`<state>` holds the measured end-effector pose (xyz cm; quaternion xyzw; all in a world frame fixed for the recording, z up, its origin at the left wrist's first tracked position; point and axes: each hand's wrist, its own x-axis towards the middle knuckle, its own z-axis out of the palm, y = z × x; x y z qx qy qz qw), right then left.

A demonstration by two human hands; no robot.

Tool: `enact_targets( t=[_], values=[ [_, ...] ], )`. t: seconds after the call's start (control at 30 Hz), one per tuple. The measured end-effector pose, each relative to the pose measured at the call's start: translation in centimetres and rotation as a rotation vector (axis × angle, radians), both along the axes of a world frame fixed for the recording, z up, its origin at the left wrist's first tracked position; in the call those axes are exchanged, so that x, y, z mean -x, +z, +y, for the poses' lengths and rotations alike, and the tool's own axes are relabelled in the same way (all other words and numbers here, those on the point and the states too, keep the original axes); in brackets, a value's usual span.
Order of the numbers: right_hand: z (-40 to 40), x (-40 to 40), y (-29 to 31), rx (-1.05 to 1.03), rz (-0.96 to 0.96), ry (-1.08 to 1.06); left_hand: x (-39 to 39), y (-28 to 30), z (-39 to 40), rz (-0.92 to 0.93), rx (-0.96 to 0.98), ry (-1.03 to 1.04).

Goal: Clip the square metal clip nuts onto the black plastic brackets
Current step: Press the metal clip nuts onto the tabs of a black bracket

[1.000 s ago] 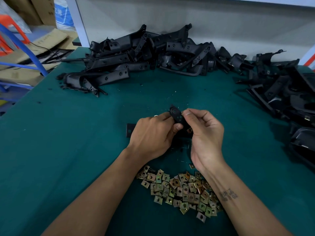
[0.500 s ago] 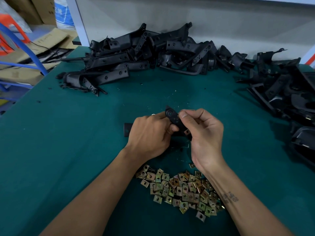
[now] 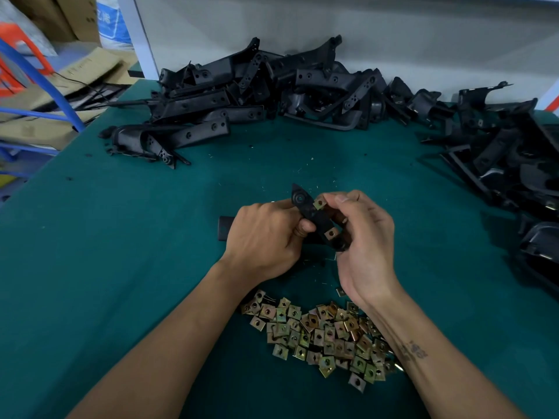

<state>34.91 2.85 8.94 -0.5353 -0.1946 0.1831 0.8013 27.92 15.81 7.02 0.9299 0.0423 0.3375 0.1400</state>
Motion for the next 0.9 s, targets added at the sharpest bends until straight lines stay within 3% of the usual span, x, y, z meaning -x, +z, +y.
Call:
enact_targets(
  t=[0.33, 0.9],
  values=[
    [-0.5, -0.5, -0.3, 0.046, -0.195, 0.085, 0.1, -0.2, 0.3, -0.041, -0.006, 0.025],
    [-0.5, -1.3, -1.2, 0.178, -0.327, 0.153, 0.2, 0.0, 0.3, -0.053, 0.000, -0.010]
  ],
)
